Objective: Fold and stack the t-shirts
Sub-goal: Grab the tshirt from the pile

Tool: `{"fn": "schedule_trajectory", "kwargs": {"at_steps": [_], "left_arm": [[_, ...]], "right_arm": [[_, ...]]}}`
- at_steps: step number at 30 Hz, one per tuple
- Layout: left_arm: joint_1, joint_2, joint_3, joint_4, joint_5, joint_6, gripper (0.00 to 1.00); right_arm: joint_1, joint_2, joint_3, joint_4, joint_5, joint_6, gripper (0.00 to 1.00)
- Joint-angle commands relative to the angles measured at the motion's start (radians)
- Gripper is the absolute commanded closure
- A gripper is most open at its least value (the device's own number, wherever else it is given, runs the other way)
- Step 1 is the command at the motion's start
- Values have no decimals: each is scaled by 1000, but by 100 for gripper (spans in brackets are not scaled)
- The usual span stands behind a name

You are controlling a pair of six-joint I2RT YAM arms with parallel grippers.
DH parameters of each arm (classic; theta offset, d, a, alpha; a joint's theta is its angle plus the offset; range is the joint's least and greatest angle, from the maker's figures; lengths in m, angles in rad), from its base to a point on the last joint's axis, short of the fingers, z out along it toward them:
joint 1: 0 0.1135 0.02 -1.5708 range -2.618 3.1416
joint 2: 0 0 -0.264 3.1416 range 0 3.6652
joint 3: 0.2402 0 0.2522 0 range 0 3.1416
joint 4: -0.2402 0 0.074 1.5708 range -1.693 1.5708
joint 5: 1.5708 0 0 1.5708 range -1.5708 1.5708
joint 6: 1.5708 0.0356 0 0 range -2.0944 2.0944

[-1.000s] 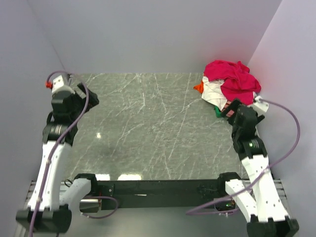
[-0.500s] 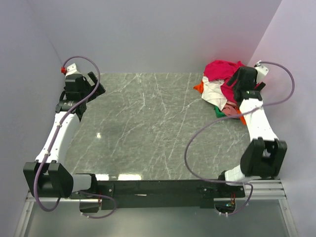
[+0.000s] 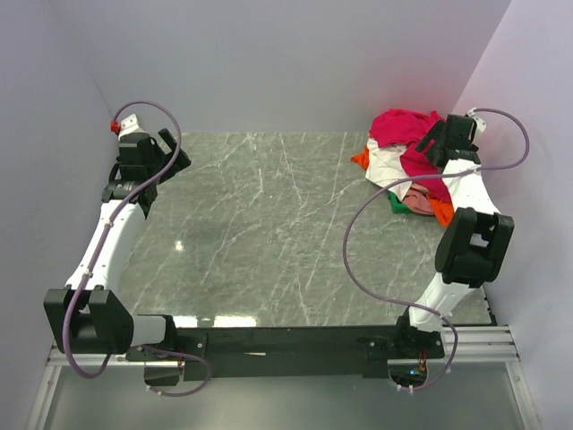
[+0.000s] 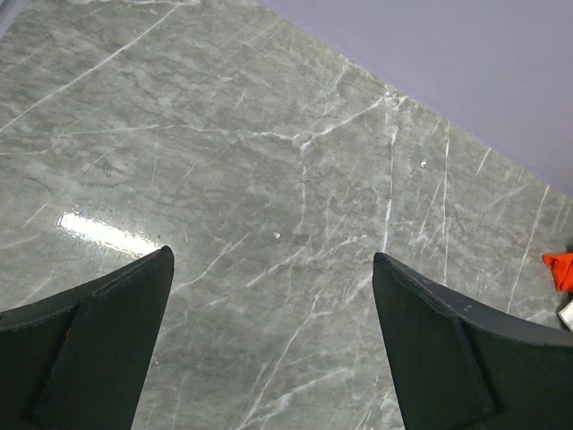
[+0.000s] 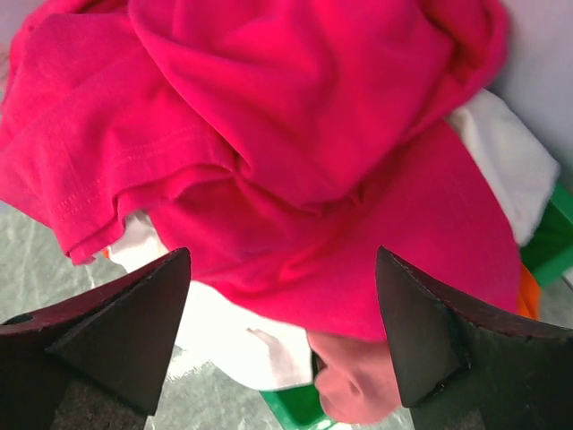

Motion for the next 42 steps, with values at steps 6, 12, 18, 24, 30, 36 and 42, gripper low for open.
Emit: {"fn": "schedule_trajectory", "kwargs": {"at_steps": [6,12,18,24,30,36,42], "left_arm": [[6,6,19,16,9,-5,2],[6,-12,10,-7,-4,-19,3],[6,-34,1,-18,-16,-31,3],[6,-32,21,-30,-17,-31,3],[6,-52,15,-12,-8,-25,3],[6,-69,12,-16,15,-2,3],[7,-114,0,-15,55,-5,3]], "right_arm": [[-15,109,104,46,-117,-28,11],[-23,175,156,32,-125,-40,14],[-38,220,207,33,-155,-54,45],[-40,182,222,32,-209,-48,100],[-37,-52,68,98,-209,-20,100],[-3,-319,-25,88,-180,-42,100],[78,-503,37,18,-158,-108,100]]}}
